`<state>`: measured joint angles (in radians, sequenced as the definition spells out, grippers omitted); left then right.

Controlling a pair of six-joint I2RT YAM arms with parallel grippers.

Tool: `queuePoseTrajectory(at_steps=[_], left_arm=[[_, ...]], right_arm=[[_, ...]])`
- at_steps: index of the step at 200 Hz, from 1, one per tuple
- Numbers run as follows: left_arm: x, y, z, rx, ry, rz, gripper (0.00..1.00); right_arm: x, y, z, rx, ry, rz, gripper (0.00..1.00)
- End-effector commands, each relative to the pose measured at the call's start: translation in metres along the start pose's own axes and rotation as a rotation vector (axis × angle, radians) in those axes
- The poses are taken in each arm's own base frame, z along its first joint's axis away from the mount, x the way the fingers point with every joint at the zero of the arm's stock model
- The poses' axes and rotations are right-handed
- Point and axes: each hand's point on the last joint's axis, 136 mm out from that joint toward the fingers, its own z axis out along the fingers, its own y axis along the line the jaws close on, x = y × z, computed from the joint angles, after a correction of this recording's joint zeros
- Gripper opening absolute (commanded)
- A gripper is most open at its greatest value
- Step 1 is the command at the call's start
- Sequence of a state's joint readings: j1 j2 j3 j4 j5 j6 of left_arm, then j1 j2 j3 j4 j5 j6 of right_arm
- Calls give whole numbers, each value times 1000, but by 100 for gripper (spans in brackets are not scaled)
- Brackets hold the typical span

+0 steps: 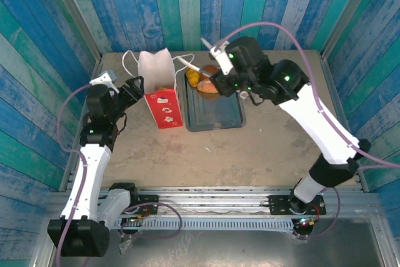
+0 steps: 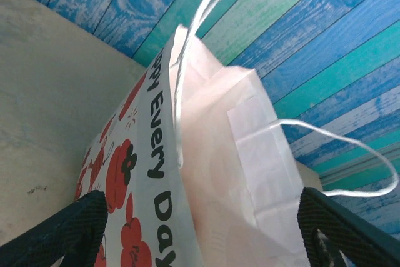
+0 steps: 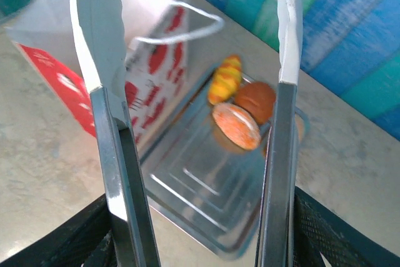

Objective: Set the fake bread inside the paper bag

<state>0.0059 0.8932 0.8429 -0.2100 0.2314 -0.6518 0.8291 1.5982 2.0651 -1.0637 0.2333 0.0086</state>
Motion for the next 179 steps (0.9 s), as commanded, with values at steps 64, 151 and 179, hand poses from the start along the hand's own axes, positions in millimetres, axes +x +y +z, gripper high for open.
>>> queuePoseTrajectory(at_steps=[64,151,179], left_arm=[[-18,20,-55,-117,-223,109,94],[21,40,-64,-28,-283,40,94],[30,50,-66,-74,-256,64,94]], right_arm=[[111,-90,34,181,107,106,66],[182,-83,118,157,193,-263,67],[187,-80,145,132,218,-377,68]])
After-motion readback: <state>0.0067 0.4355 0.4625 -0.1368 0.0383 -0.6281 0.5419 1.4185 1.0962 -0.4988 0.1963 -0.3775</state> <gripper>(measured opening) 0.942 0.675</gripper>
